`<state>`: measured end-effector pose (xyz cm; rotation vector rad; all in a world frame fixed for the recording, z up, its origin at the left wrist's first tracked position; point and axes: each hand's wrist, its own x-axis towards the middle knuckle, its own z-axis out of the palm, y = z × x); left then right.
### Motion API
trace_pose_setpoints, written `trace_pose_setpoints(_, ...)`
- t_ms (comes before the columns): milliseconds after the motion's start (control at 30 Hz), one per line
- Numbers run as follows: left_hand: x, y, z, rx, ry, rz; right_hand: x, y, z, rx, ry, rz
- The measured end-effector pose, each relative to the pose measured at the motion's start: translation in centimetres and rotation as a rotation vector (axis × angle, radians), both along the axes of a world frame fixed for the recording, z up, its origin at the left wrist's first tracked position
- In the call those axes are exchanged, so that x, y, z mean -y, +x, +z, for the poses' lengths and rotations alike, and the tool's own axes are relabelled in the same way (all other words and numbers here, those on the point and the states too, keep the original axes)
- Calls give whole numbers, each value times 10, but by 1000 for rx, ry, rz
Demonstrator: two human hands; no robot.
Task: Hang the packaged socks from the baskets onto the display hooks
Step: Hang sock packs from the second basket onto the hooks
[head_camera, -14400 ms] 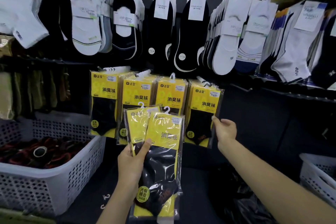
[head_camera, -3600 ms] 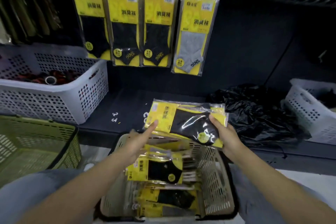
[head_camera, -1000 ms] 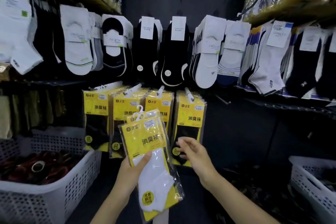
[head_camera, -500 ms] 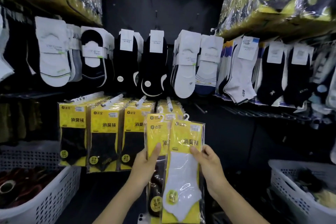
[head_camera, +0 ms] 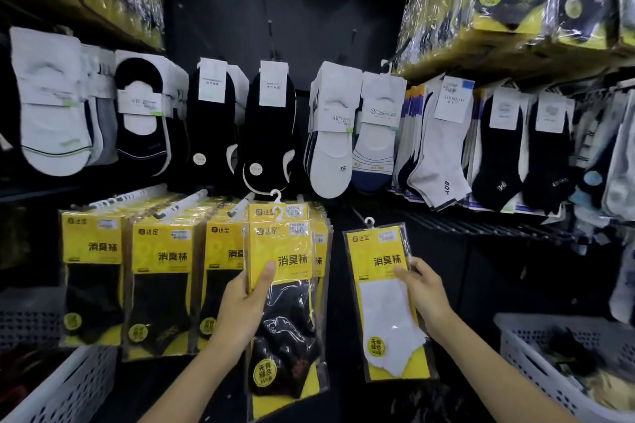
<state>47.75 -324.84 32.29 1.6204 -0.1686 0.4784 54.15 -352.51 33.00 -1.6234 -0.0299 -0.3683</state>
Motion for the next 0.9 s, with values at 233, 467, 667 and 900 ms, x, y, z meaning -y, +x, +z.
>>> trace_pose_setpoints(233,-3,8,-7,-29,-51,34,-14,28,-21,-180,148,-43)
trace_pose_setpoints(467,8,-7,-14,-83,-148,33,-14,8,-44,-267,357,-192)
trace_pose_setpoints(667,40,-15,-23,-105,-187,-48,-42,-42,-21,-168,227,181)
trace_pose_setpoints(900,68,-14,-28,-109,-182,-75,-61,-65,-10,36,200,244)
